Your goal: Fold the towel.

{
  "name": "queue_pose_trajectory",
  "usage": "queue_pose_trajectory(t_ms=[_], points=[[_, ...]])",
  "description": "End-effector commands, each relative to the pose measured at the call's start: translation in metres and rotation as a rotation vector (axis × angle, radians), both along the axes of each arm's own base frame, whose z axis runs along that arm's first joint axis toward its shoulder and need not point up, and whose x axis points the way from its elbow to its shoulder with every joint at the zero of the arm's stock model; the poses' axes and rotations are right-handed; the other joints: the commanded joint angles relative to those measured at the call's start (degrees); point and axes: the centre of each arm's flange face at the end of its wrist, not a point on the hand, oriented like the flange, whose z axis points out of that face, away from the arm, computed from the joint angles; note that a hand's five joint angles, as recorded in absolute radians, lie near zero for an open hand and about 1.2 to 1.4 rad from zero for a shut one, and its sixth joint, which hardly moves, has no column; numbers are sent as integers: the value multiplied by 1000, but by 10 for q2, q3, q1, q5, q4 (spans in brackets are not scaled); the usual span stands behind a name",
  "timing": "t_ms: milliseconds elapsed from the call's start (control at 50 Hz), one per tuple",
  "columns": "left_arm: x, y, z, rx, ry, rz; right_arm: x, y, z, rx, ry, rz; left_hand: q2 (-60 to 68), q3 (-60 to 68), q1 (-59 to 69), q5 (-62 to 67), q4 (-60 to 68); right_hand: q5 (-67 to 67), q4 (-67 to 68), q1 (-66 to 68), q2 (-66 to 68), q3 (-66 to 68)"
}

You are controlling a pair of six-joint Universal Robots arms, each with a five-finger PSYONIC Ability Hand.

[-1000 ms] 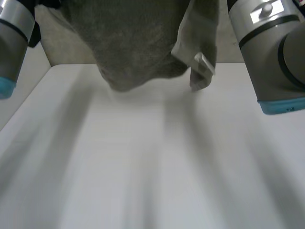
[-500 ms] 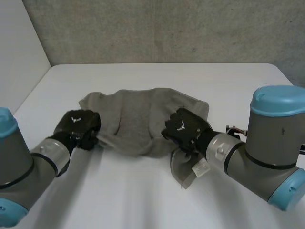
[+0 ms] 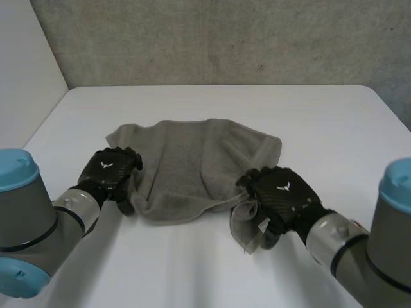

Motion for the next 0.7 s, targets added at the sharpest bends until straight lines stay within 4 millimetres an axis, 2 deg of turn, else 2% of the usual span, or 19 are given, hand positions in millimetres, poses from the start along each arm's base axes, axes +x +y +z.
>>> queue_pose_trajectory(t_ms=[20, 160, 440, 580, 700], points=[[14, -10, -1, 1, 1, 44, -15, 15, -7, 38, 0, -35, -25, -28, -27, -10, -30, 84, 83, 82, 84, 85], [18, -13, -4, 11, 0, 60, -23, 29, -12, 59, 12, -35, -18, -21, -20, -3, -23, 145, 144, 142, 145, 145], [19, -14, -6, 14, -2, 63, -26, 41, -16, 69, 23, -7, -20, -22, -22, -4, -25, 168, 167, 166, 169, 169], [19, -14, -10, 21, -4, 66, -23, 40, -22, 70, 25, 21, -22, -24, -24, -6, -27, 150, 149, 147, 150, 150], [19, -14, -10, 23, -5, 66, -13, 29, -42, 72, 31, 31, -22, -24, -24, -6, -27, 150, 149, 147, 150, 150]])
